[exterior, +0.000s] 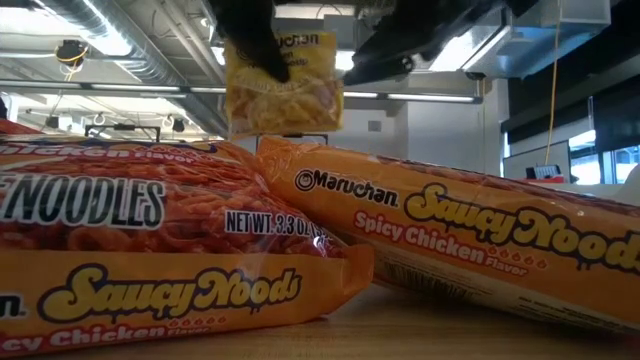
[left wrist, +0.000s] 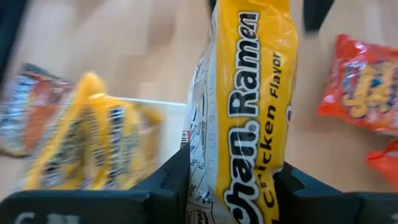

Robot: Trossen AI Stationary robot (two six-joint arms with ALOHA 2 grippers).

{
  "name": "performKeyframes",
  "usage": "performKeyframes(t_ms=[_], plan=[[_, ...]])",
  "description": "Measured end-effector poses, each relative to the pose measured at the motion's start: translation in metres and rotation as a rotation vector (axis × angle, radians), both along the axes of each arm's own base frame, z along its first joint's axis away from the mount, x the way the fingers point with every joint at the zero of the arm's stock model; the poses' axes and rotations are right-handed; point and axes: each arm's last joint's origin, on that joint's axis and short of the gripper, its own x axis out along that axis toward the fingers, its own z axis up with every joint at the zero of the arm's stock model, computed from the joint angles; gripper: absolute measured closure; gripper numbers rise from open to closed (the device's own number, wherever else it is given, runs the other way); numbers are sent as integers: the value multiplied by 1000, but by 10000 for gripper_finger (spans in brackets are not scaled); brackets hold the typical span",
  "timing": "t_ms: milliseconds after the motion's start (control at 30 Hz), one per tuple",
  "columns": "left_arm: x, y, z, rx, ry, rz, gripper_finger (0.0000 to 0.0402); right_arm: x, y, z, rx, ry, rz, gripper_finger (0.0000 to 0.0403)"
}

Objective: Sort Maruchan noodles
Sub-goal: Put the bottom yellow noodle pack into the center white bin

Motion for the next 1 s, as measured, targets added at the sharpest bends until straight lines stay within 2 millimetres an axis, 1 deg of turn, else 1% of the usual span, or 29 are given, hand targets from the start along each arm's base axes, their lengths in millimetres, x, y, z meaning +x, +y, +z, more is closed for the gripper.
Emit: performKeyframes(t_ms=[100, 233, 367, 433, 567, 633, 700, 767, 833, 900, 967, 1000], plan=[[-6, 7, 5, 49, 11, -8, 287, -11, -2, 9, -22, 9, 2, 159], [-6, 20, 5, 75, 20, -6, 286, -31, -5, 29, -55, -12, -9, 159], [-1, 34, -2, 45, 31, -18, 286, -49, -9, 41, -92, -3, -50, 159], [3, 40, -6, 42, 37, -14, 285, -54, -10, 44, -109, 0, -78, 159], [6, 51, -12, 43, 45, 7, 285, -57, -12, 40, -126, 24, -107, 159], [11, 56, -16, 32, 29, 3, 284, -58, -12, 33, -133, 42, -112, 159], [10, 59, -20, 14, 60, 2, 284, -58, -13, 24, -138, 47, -126, 159], [16, 62, -22, 4, 32, -11, 284, -59, -13, 16, -138, 60, -145, 159], [14, 64, -27, -6, 71, -10, 284, -60, -13, 10, -129, 58, -156, 159], [21, 65, -31, -4, 52, -13, 284, -61, -14, 4, -120, 64, -164, 159], [19, 67, -36, -12, 98, -10, 284, -61, -14, 1, -115, 56, -166, 159], [21, 67, -38, -12, 95, -11, 284, -61, -14, 0, -113, 54, -168, 159]])
